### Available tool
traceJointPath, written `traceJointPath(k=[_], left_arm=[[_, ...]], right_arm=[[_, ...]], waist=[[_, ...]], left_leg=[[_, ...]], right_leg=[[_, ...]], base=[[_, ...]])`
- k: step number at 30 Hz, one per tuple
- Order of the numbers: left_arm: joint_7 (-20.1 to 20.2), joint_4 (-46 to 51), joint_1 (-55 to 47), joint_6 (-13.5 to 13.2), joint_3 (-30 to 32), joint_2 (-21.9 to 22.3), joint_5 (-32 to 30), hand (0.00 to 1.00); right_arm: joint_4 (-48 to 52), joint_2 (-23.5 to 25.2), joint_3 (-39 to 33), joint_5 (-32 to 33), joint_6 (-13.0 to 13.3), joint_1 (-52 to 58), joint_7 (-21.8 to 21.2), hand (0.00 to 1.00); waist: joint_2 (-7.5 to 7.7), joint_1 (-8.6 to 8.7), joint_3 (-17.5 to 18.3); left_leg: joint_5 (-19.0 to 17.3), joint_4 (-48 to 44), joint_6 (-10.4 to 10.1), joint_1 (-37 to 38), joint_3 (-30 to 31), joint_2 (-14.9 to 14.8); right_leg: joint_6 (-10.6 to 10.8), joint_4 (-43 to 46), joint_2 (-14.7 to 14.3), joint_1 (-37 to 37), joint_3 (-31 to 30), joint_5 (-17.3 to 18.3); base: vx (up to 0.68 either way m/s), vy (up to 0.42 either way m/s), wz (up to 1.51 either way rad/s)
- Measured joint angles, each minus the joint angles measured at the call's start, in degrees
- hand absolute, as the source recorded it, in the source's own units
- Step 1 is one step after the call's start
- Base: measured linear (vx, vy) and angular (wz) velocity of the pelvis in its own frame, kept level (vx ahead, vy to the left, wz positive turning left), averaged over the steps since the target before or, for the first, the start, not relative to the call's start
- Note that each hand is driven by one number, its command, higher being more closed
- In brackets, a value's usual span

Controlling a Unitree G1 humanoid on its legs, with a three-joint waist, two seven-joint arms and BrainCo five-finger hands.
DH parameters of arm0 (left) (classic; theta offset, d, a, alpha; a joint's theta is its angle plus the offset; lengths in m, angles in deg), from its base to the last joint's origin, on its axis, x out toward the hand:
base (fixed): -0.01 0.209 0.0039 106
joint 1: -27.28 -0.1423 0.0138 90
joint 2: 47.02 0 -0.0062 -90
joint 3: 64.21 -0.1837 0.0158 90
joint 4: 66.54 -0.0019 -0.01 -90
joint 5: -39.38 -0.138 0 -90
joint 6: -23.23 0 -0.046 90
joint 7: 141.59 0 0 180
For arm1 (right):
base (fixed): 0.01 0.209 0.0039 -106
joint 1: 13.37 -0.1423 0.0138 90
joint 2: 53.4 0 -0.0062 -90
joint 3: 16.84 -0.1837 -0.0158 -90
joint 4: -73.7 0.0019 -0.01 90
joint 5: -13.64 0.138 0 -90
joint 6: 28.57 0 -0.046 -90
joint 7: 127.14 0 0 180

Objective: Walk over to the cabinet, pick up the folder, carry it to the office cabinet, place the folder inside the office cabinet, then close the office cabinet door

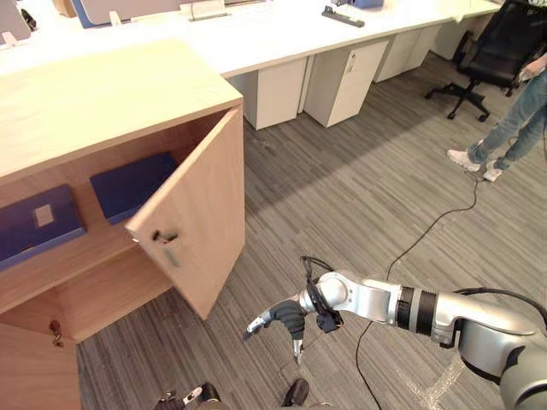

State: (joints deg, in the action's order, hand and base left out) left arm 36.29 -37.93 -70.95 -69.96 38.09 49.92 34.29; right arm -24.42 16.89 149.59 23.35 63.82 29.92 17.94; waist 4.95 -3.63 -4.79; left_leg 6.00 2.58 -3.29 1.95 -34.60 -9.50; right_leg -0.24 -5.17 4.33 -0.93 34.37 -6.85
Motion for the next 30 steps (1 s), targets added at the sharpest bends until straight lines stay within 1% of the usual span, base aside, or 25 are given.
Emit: traceJointPath(k=[2, 5, 8, 10, 11, 12, 13, 14, 15, 16, 17, 18, 19, 20, 21, 22, 23, 24, 25, 26, 27, 28, 29, 30], left_arm=[[0.0, 0.0, 0.1, 0.0, 0.5, -0.1, 0.0, 0.00], [0.1, 0.0, 0.3, 0.0, 0.5, -0.1, 0.0, 0.00], [0.1, 0.1, 0.4, 0.1, 0.5, 0.0, 0.0, 0.00], [0.0, 0.1, 1.0, 0.1, 0.2, 0.1, 0.1, 0.00], [0.0, 0.1, 1.2, 0.1, -0.1, 0.3, 0.1, 0.00], [-0.1, 0.2, 1.4, 0.1, -0.4, 0.4, 0.2, 0.00], [-0.1, 0.2, 1.4, 0.1, -0.7, 0.4, 0.2, 0.00], [-0.2, 0.2, 1.4, 0.1, -1.0, 0.7, 0.4, 0.00], [-0.4, 0.2, 1.5, 0.2, -1.2, 1.0, 1.0, 0.00], [-0.8, 0.2, 1.7, 0.4, -1.8, 1.1, 1.4, 0.00], [-0.9, 0.2, 2.0, 0.5, -1.9, 1.4, 1.5, 0.00], [-0.9, 0.2, 2.0, 0.5, -1.9, 1.5, 1.5, 0.00], [-1.1, 0.2, 2.0, 0.5, -1.9, 1.5, 1.5, 0.00], [-1.2, 0.2, 1.7, 0.6, -2.0, 1.4, 1.5, 0.00], [-1.2, 0.1, 1.6, 0.9, -2.3, 1.5, 1.3, 0.00], [-1.2, 0.1, 1.4, 1.0, -2.6, 1.5, 1.3, 0.00], [-1.2, 0.2, 1.3, 1.1, -3.6, 1.3, 1.2, 0.00], [-1.2, 0.2, 1.2, 1.3, -4.7, 1.0, 1.3, 0.00], [-1.3, 0.2, 1.0, 1.4, -5.4, 0.9, 1.4, 0.00], [-1.3, 0.2, 1.0, 1.5, -5.6, 1.0, 1.4, 0.00], [-1.3, 0.1, 1.1, 1.5, -5.7, 1.1, 1.4, 0.00], [-1.3, 0.2, 1.1, 1.5, -5.7, 1.1, 1.4, 0.00], [-1.3, 0.1, 1.1, 1.5, -5.7, 1.1, 1.4, 0.00], [-1.3, 0.1, 1.1, 1.5, -5.5, 1.1, 1.3, 0.00]], right_arm=[[0.9, 0.0, -0.1, 0.2, -0.1, 0.6, 0.0, 0.00], [1.1, 0.6, -1.0, 0.3, -0.1, 2.8, 0.1, 0.00], [-3.8, 4.5, -4.7, -0.7, -0.2, 8.8, 0.8, 0.00], [-10.4, 8.6, -8.2, -3.2, -0.1, 13.3, 2.0, 0.00], [-15.0, 11.0, -10.6, -4.3, 0.0, 15.6, 2.7, 0.00], [-22.4, 14.6, -14.7, -7.3, 0.0, 18.3, 4.4, 0.00], [-26.5, 16.6, -17.6, -8.9, 0.0, 19.5, 5.3, 0.00], [-35.4, 20.3, -24.7, -11.8, 0.0, 21.3, 7.6, 0.00], [-41.7, 23.0, -32.1, -14.6, 0.2, 22.5, 11.0, 0.00], [-49.8, 26.2, -45.4, -18.6, -0.1, 23.8, 17.8, 0.00], [-55.3, 27.3, -57.8, -20.4, -0.3, 24.6, 22.9, 0.00], [-56.5, 27.3, -62.7, -20.4, -0.7, 25.5, 25.1, 0.00], [-57.6, 27.0, -68.3, -20.2, -1.4, 26.9, 27.8, 0.00], [-58.0, 26.5, -74.5, -19.4, -2.4, 29.7, 30.4, 0.00], [-58.3, 26.0, -79.4, -18.1, -3.1, 32.4, 32.0, 0.00], [-58.8, 25.7, -81.2, -17.4, -3.4, 33.5, 32.6, 0.00], [-59.3, 25.7, -84.4, -16.9, -4.8, 36.0, 33.7, 0.00], [-59.5, 26.1, -86.9, -15.7, -5.7, 38.1, 34.4, 0.00], [-59.7, 26.8, -88.5, -15.1, -5.9, 39.2, 34.6, 0.00], [-59.6, 27.5, -89.3, -14.7, -6.0, 40.0, 34.9, 0.00], [-59.6, 28.4, -90.9, -14.0, -6.0, 40.8, 35.1, 0.00], [-59.6, 28.7, -91.3, -13.5, -6.0, 41.2, 35.2, 0.00], [-59.0, 29.3, -92.8, -13.1, -5.9, 42.1, 35.4, 0.00], [-58.9, 29.6, -93.6, -12.9, -5.9, 42.6, 35.7, 0.00]], waist=[[0.40, -0.17, 0.2], [0.55, -0.55, 0.3], [0.56, -1.25, 0.4], [0.52, -1.66, 0.4], [0.49, -2.16, 0.4], [0.35, -2.52, 0.3], [0.20, -2.55, 0.2], [-0.20, -2.73, 0.0], [-0.66, -2.84, -0.3], [-1.37, -2.74, -0.7], [-1.91, -2.74, -0.9], [-2.04, -2.74, -0.9], [-2.02, -2.68, -0.9], [-1.92, -2.56, -0.9], [-2.18, -2.10, -0.8], [-2.41, -1.90, -0.6], [-2.56, -1.07, -0.5], [-2.91, -0.28, -0.9], [-3.57, 0.30, -1.2], [-3.88, 0.76, -1.4], [-4.30, 1.07, -1.8], [-4.33, 1.15, -2.1], [-4.33, 1.37, -2.2], [-4.29, 1.81, -2.3]], left_leg=[[-0.1, 0.0, 0.1, -0.1, 0.2, 0.0], [-0.1, 0.0, 0.2, -0.7, 0.8, -0.1], [0.1, 0.0, 0.2, -1.3, 1.9, 0.0], [0.4, 0.0, 0.4, -2.2, 3.6, 0.1], [0.4, 0.0, 0.4, -2.5, 4.3, 0.2], [0.5, 0.0, 0.4, -2.9, 5.7, 0.5], [0.6, 0.1, 0.4, -3.0, 6.6, 0.8], [0.8, 0.2, 0.3, -3.0, 7.9, 1.3], [0.6, 0.2, 0.6, -3.0, 9.2, 1.8], [0.2, 0.2, 0.8, -2.9, 11.0, 2.4], [-0.1, 0.2, 1.2, -2.8, 12.9, 3.5], [-0.3, 0.2, 1.5, -2.7, 13.8, 4.1], [-0.6, 0.2, 2.0, -2.2, 15.2, 5.2], [-1.2, 0.3, 2.7, -1.4, 16.7, 6.9], [-1.5, 0.3, 3.4, -0.8, 18.6, 8.7], [-1.6, 0.2, 3.7, -0.8, 19.6, 9.5], [-2.1, 0.2, 4.9, -0.5, 22.1, 10.9], [-2.2, 0.2, 5.9, 0.3, 24.7, 11.4], [-2.4, -0.2, 6.1, 0.5, 26.6, 10.9], [-2.6, -0.6, 6.2, 0.6, 28.7, 10.0], [-2.7, -0.8, 6.1, 0.7, 31.1, 9.2], [-2.7, -0.8, 6.1, 1.1, 32.2, 8.9], [-3.1, -1.1, 5.7, 1.3, 34.7, 8.6], [-3.2, -1.3, 5.4, 1.3, 36.5, 8.5]], right_leg=[[0.0, 0.0, 0.0, 0.0, 0.0, 0.0], [-0.1, 0.0, 0.0, -0.3, 0.3, -0.1], [-0.1, 0.0, 0.0, -0.3, 1.2, -0.1], [-0.1, 0.3, 0.2, -0.2, 2.9, -0.1], [-0.1, 0.3, 0.3, -0.1, 3.6, -0.1], [0.1, 0.4, 0.6, 0.2, 5.0, 0.1], [0.3, 0.5, 0.9, 0.5, 5.8, 0.2], [0.8, 0.9, 1.5, 1.2, 7.2, 0.6], [1.3, 1.9, 2.3, 1.7, 8.3, 1.2], [2.2, 4.7, 3.9, 2.0, 10.3, 2.7], [3.1, 9.3, 6.5, 1.9, 12.0, 5.1], [3.6, 12.1, 8.2, 1.8, 12.8, 6.4], [4.3, 15.9, 10.6, 2.0, 13.9, 8.2], [4.9, 21.3, 14.5, 2.2, 14.7, 10.4], [4.1, 26.8, 18.1, 2.2, 15.2, 11.8], [3.5, 29.2, 19.7, 2.1, 15.1, 12.0], [1.9, 34.0, 22.5, 1.9, 13.9, 12.2], [0.1, 38.4, 24.0, 0.4, 9.1, 12.1], [1.4, 38.2, 22.0, -0.4, 3.8, 13.9], [2.3, 36.5, 18.7, -1.1, -1.6, 15.7], [2.8, 34.6, 14.5, -2.6, -8.7, 16.8], [3.0, 33.5, 12.4, -3.0, -12.0, 17.0], [3.6, 30.9, 9.1, -4.2, -18.0, 17.2], [3.8, 29.0, 7.3, -4.7, -21.6, 17.1]], base=[[-0.11, 0.019, 0.01], [-0.10, 0.023, 0.09], [-0.07, 0.027, 0.17], [-0.04, 0.029, 0.35], [-0.03, 0.050, 0.48], [-0.02, 0.038, 0.49], [-0.01, 0.073, 0.61], [0.00, 0.078, 0.61], [0.02, 0.145, 0.83], [0.05, 0.179, 0.95], [0.08, 0.255, 0.93], [0.09, 0.237, 0.83], [0.13, 0.253, 0.78], [0.14, 0.233, 0.93], [0.16, 0.278, 0.85], [0.15, 0.262, 0.98], [0.13, 0.211, 1.09], [0.12, 0.154, 1.21], [0.09, 0.059, 1.10], [0.07, 0.004, 1.07], [0.03, -0.033, 0.97], [0.02, -0.100, 1.08], [0.02, -0.105, 1.02], [0.04, -0.173, 1.23]])
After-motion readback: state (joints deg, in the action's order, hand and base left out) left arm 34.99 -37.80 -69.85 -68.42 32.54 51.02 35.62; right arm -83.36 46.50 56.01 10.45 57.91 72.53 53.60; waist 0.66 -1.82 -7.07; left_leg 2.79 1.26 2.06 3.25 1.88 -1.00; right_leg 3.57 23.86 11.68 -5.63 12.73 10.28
